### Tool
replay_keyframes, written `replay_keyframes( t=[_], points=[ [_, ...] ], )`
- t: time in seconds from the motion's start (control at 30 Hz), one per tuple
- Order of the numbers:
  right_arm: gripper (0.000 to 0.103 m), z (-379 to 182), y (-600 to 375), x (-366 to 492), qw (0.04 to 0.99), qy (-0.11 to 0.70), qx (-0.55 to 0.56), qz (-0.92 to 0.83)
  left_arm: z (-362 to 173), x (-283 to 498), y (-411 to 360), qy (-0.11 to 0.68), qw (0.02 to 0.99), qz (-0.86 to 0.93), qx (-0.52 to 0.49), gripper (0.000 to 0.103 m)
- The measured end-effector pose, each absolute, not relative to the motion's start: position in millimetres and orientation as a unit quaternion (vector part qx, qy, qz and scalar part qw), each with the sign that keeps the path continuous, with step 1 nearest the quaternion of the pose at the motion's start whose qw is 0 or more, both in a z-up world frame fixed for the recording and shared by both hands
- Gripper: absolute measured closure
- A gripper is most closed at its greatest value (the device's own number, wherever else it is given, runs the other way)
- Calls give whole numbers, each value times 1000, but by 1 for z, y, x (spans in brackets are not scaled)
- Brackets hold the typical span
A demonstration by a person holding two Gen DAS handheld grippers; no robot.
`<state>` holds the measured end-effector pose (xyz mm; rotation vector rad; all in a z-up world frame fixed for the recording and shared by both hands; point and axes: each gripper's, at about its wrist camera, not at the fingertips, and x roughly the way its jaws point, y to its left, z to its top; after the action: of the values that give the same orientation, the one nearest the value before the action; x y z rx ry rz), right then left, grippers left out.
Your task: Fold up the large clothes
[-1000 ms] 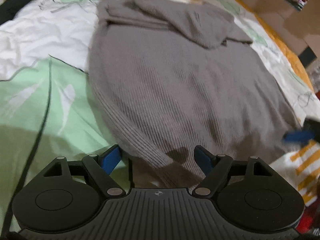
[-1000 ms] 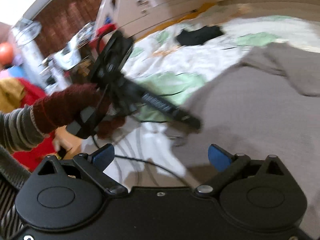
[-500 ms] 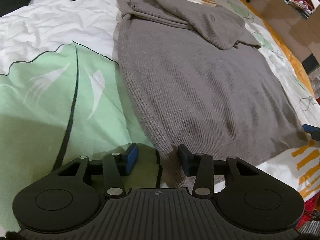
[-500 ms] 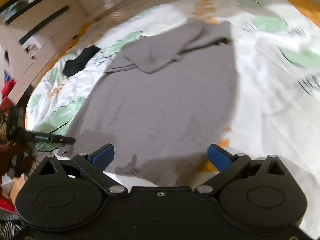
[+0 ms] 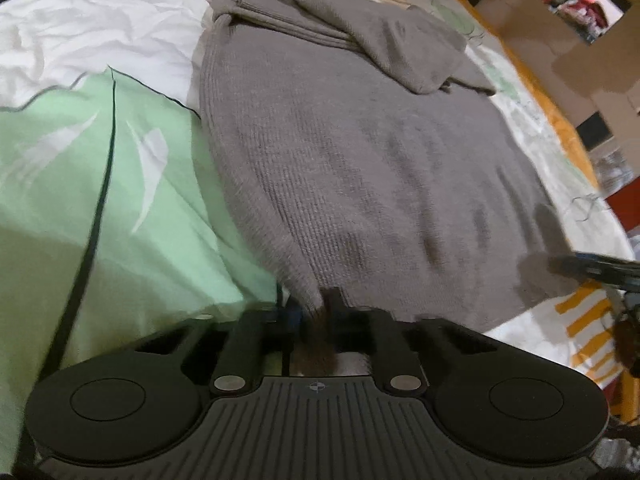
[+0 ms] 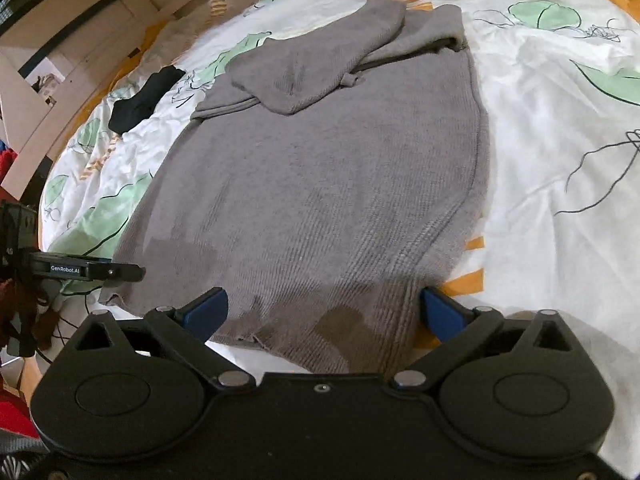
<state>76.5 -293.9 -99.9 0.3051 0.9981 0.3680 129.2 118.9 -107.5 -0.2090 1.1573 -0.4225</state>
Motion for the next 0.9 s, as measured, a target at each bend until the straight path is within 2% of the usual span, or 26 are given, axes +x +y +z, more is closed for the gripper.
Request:
replay_keyframes(
  t=[0.03,0.07,0.1,0.23,0.47,0.7,0.9],
  points=[
    [47,-100,-296,76,852,476,140,164,-106,127,119,534,815,-202,-99,95],
    [79,-102,-300,76,853,480,140,149,-103,125,119,525,819,-206,-101,95],
    [83,-104,-305,76,851,482,150,145,-99,123,120,515,824,-210,-105,95],
    [84,-98,-320,73,853,449,211,163,-85,120,128,476,836,-219,-162,95],
    [85,-65,-348,85,878,330,292,186,-46,139,145,373,859,-227,-266,96],
    [85,-30,-362,138,900,242,310,191,-12,195,151,282,883,-220,-305,95],
    [85,-26,-371,204,900,216,336,174,-7,258,153,242,888,-212,-328,95]
  ],
)
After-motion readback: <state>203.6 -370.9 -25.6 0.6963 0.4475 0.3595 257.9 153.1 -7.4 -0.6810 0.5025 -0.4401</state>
